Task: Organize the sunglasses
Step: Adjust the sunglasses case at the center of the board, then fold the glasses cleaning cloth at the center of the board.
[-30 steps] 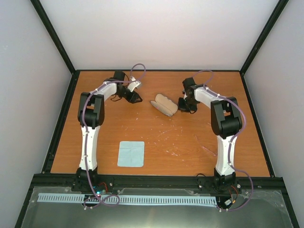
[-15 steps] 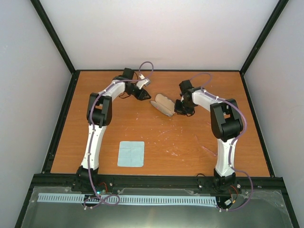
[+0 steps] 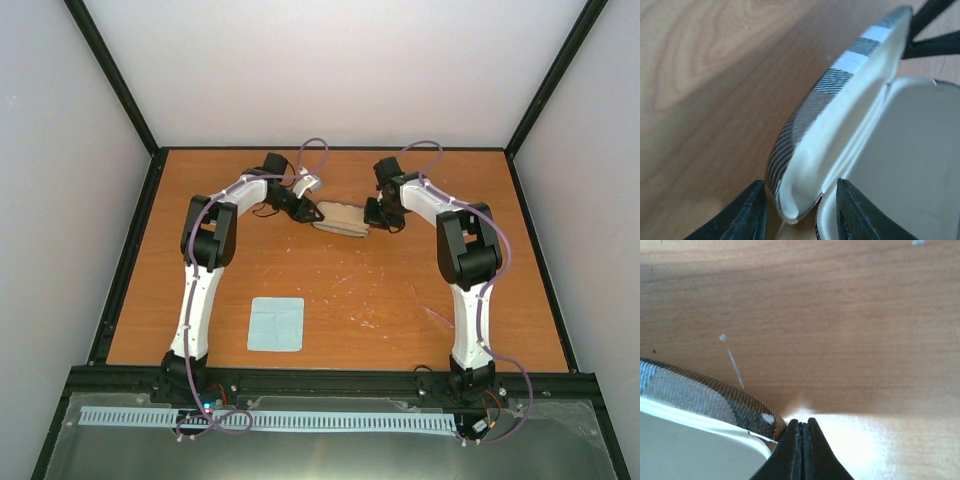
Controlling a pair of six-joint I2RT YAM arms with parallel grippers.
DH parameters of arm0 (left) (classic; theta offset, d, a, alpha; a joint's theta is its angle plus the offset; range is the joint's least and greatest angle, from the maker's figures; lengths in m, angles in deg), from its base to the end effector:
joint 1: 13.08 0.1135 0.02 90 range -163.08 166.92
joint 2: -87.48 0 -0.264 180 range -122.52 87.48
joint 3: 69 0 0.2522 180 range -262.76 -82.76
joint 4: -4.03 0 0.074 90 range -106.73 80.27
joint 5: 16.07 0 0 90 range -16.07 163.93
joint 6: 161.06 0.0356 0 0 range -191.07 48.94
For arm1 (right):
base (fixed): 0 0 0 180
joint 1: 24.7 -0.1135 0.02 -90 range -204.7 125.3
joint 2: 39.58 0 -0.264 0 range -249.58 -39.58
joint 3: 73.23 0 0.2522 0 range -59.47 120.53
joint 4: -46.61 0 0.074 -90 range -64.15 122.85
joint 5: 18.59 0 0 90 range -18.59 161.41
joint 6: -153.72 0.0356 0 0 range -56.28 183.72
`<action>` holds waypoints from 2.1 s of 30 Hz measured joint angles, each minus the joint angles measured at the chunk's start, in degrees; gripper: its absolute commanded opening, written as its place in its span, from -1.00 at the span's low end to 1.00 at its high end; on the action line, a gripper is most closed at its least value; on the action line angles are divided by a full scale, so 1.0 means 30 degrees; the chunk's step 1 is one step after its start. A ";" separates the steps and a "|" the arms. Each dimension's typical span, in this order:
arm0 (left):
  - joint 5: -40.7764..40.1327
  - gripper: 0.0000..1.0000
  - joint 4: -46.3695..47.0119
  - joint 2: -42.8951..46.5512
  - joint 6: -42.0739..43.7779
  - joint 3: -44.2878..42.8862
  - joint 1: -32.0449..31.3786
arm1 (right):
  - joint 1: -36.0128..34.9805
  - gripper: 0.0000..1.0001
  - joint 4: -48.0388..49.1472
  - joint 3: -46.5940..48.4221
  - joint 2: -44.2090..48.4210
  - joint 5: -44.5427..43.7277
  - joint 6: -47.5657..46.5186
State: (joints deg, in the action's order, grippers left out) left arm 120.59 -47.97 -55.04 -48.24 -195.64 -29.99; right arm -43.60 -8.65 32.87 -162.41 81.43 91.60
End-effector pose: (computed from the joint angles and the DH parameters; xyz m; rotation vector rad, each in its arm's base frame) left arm 0.4796 -0.1729 0.1139 1.0580 2.3021 -1.0620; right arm 0.4127 0.1479 0.1590 0.1864 2.8878 0.4149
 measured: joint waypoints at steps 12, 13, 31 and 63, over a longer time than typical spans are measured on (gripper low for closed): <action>-0.0867 0.54 0.0648 0.2470 0.0138 0.3541 -0.0117 | 0.0109 -0.92 -0.0678 0.1333 -0.1035 -0.0889 -0.0976; -0.1115 0.61 0.0692 0.2710 0.0124 0.3738 -0.0117 | 0.0117 -0.89 -0.0823 0.1333 -0.1035 -0.1202 -0.1020; -0.2973 -0.11 0.0525 1.0346 0.3781 0.8415 0.2339 | -0.3927 -0.37 -0.0087 -0.2157 0.8670 -0.2164 -0.4583; -0.6484 -0.25 0.0546 2.1077 0.5486 2.1915 0.5923 | -1.1001 -0.46 -0.3672 -0.0787 0.1290 0.2747 -0.6958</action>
State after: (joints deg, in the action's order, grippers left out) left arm 101.13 -46.33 8.19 -31.78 -129.89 -12.22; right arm -76.60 -19.67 30.51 -158.54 89.67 70.72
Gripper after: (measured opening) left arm 0.377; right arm 0.260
